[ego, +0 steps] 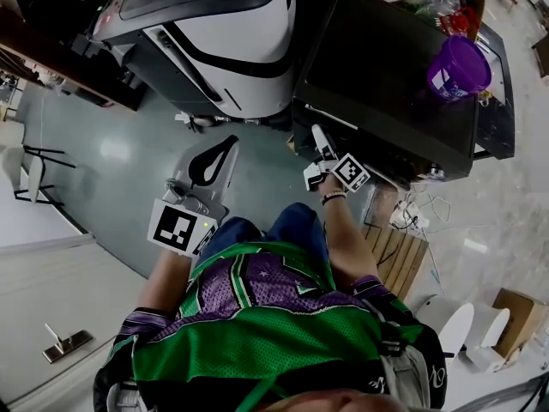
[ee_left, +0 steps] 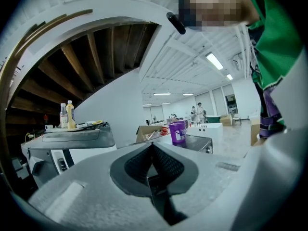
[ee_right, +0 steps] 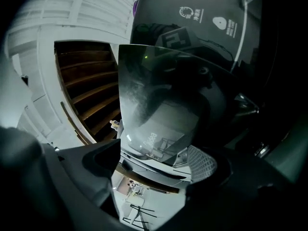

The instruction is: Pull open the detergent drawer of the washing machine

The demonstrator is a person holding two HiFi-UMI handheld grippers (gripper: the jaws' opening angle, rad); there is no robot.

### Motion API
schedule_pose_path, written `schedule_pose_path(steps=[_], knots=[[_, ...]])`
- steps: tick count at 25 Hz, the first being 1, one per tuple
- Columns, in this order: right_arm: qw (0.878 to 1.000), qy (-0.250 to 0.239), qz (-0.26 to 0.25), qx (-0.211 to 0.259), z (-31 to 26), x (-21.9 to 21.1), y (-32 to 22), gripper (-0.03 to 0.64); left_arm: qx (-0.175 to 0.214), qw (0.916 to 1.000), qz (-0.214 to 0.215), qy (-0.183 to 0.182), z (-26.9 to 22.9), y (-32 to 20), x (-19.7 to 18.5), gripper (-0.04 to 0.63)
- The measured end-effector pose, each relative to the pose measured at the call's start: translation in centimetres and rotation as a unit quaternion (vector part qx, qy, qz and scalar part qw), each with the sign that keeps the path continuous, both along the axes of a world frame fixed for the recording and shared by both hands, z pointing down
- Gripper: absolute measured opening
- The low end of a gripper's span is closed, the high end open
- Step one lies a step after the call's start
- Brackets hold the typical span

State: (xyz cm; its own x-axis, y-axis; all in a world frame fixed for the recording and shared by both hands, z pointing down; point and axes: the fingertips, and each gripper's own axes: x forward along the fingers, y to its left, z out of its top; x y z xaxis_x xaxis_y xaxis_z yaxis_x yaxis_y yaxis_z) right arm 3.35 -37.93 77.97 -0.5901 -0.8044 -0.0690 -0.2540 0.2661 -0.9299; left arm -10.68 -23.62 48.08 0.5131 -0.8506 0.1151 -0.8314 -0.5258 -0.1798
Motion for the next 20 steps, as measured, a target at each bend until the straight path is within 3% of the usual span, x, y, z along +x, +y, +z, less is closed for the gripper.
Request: schedule_pose_path(steps=[3, 10, 20], knots=[[0.999, -0.012, 0.006, -0.034, -0.1, 0.3, -0.4, 0.431, -0.009, 0.9996, -0.006, 0.027, -1.2, -0.2, 0.0, 0.018], [0.989, -0.083, 0.049, -0.113, 0.1, 1.3, -1.5, 0.449, -0.033, 0.9982, -0.022, 0.045, -2.1, -0.6, 0.3, 0.018], [0.981, -0.114, 0.051, -0.146, 0.4, 1.4, -2.2, 0.448, -0.045, 0.9955, -0.053, 0.064, -3.1, -0.1, -0.3, 0.018]])
